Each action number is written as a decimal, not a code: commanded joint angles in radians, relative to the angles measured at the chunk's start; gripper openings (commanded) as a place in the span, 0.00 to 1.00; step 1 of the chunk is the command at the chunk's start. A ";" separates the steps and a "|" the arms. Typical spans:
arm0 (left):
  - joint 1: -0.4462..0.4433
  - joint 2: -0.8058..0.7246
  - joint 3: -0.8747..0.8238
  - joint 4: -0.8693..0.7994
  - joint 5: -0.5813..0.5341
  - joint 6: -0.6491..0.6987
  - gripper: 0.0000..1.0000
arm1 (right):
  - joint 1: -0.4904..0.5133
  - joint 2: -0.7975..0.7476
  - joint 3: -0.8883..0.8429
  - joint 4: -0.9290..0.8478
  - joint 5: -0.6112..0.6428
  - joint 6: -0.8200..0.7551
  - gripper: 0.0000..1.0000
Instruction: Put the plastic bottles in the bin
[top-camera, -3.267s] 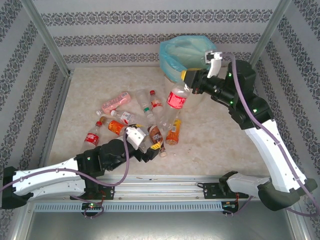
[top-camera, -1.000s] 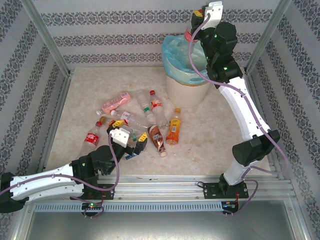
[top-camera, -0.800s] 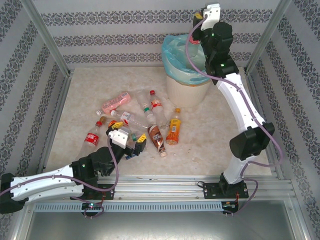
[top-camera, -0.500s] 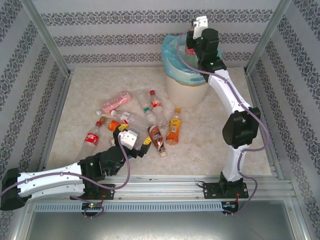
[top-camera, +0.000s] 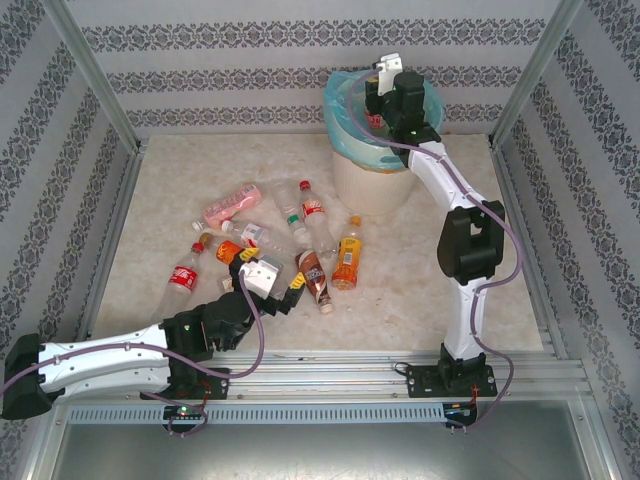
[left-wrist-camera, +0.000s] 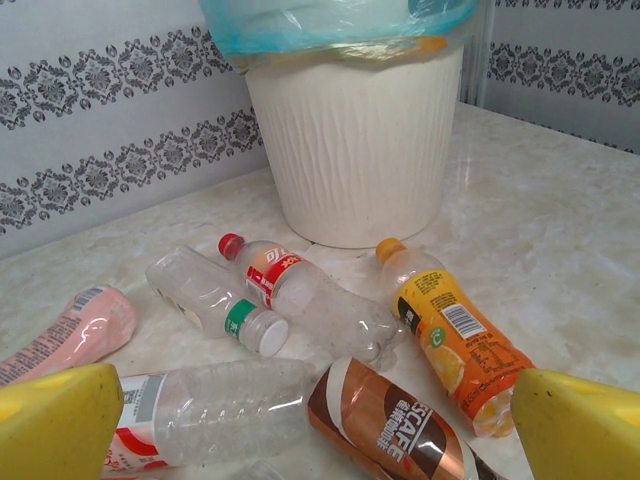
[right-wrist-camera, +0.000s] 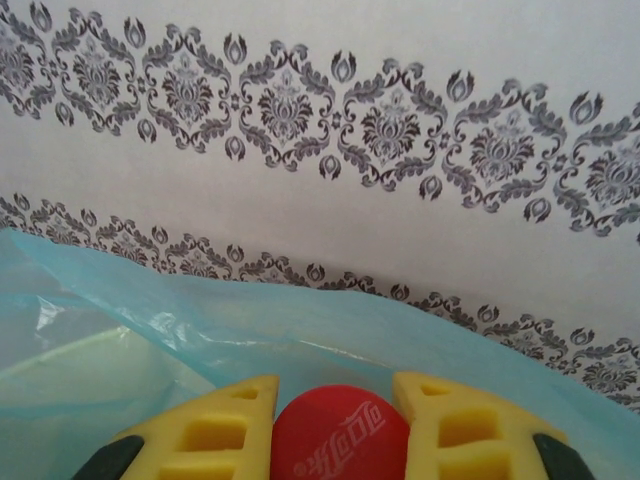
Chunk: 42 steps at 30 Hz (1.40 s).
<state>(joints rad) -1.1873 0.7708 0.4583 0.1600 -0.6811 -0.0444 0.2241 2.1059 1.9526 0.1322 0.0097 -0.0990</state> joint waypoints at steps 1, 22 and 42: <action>-0.003 -0.005 0.010 0.046 0.006 0.009 1.00 | -0.015 0.010 -0.006 0.029 -0.013 0.031 0.31; -0.001 -0.042 0.046 -0.082 -0.007 -0.022 1.00 | 0.001 -0.160 0.033 -0.044 -0.060 0.137 0.40; 0.331 0.219 0.479 -0.929 0.329 -0.417 0.97 | 0.301 -0.847 -0.635 -0.059 0.000 0.174 0.41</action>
<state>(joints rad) -0.9463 0.9859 0.9066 -0.5938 -0.4946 -0.4171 0.4934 1.2953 1.4319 0.0799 -0.0158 0.0315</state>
